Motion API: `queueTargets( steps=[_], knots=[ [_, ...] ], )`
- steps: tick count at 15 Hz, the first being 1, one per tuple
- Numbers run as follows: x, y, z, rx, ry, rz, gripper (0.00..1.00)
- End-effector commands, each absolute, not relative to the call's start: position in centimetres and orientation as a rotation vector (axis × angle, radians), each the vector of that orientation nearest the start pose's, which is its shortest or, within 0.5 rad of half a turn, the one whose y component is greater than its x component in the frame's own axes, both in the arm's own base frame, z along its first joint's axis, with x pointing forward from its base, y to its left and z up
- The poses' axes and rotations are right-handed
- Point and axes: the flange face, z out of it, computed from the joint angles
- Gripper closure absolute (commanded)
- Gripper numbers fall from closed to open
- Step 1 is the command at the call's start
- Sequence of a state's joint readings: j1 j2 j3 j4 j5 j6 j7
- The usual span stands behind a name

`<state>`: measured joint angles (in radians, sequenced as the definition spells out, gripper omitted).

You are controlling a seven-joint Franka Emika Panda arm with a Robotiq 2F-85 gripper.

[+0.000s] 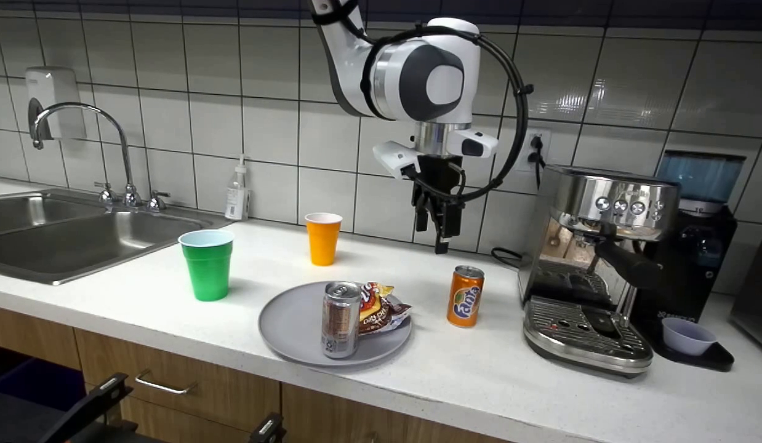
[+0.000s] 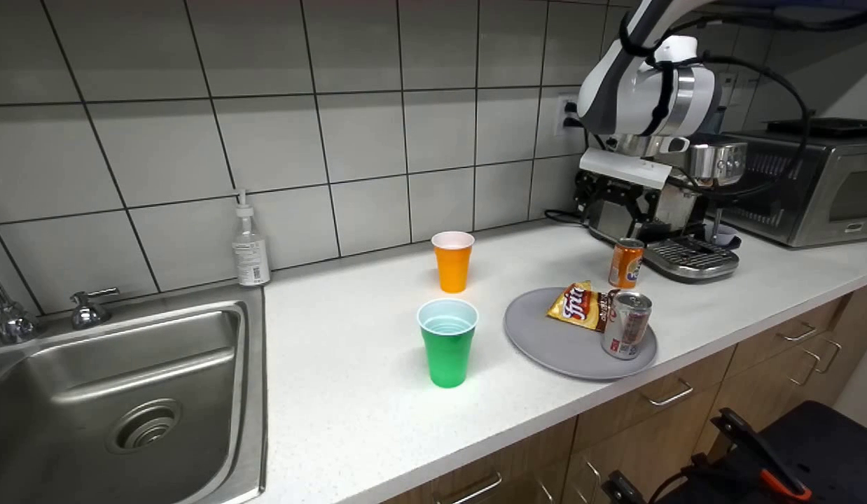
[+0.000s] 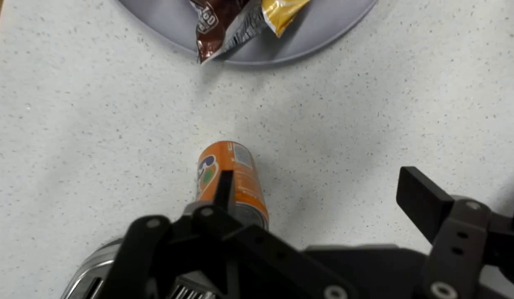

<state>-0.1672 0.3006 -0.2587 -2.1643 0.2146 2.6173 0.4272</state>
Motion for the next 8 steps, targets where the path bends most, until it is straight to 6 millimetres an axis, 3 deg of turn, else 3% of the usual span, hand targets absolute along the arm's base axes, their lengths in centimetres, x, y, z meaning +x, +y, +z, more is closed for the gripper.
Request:
queueTargets(
  steps=[1,8],
  knots=[
    [50.3,-22.2,28.1,-2.672,1.486,-0.193,0.0],
    [47.8,-18.9,25.8,-2.632,1.526,-0.114,0.0]
  ],
)
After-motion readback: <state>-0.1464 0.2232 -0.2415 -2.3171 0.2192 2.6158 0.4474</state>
